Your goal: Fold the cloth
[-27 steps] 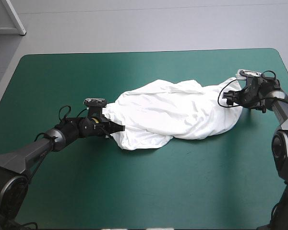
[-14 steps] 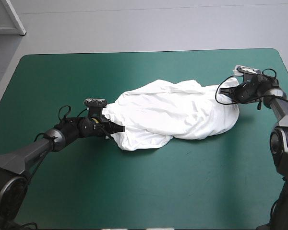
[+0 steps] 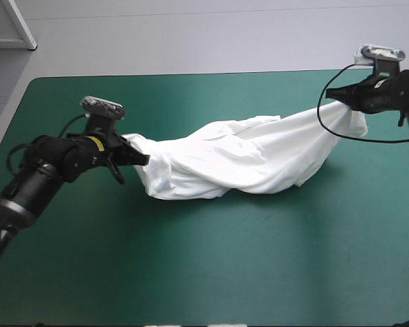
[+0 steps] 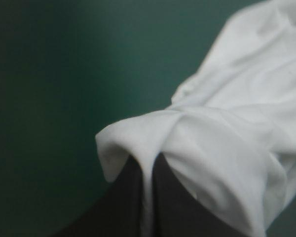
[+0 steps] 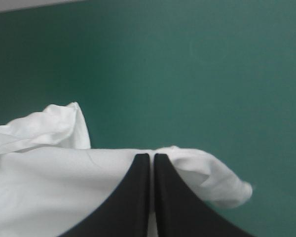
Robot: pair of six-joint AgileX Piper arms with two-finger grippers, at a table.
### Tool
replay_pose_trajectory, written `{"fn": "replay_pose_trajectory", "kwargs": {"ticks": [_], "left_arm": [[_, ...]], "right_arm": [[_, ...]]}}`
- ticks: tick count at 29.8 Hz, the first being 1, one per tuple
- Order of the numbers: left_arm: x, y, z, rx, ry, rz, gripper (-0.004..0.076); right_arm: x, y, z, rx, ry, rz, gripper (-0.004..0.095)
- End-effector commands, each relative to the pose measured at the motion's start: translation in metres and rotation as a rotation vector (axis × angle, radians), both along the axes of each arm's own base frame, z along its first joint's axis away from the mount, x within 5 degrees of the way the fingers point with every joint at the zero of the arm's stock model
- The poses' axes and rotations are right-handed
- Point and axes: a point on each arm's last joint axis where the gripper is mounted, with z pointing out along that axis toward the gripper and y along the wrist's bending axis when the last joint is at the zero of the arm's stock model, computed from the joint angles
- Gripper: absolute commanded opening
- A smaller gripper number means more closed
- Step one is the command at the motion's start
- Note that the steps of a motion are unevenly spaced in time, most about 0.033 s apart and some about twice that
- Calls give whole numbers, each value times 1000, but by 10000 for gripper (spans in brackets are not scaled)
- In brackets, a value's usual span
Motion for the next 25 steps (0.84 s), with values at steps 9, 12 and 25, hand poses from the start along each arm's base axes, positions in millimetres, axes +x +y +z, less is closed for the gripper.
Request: {"fn": "replay_pose_trajectory", "kwargs": {"ticks": [9,12,25], "left_arm": [[-78,61,168,195,-423,220,-10],[-96,76,187,235,-463,302,-10],[-145,91,209,138,-492,313,-10]], "right_arm": [[-145,-9,150,-167,-418,-164,-18],[-177,-13,168,-222,-477,-225,-18],[-246,-6,201,-225,-661,-211,-18]]}}
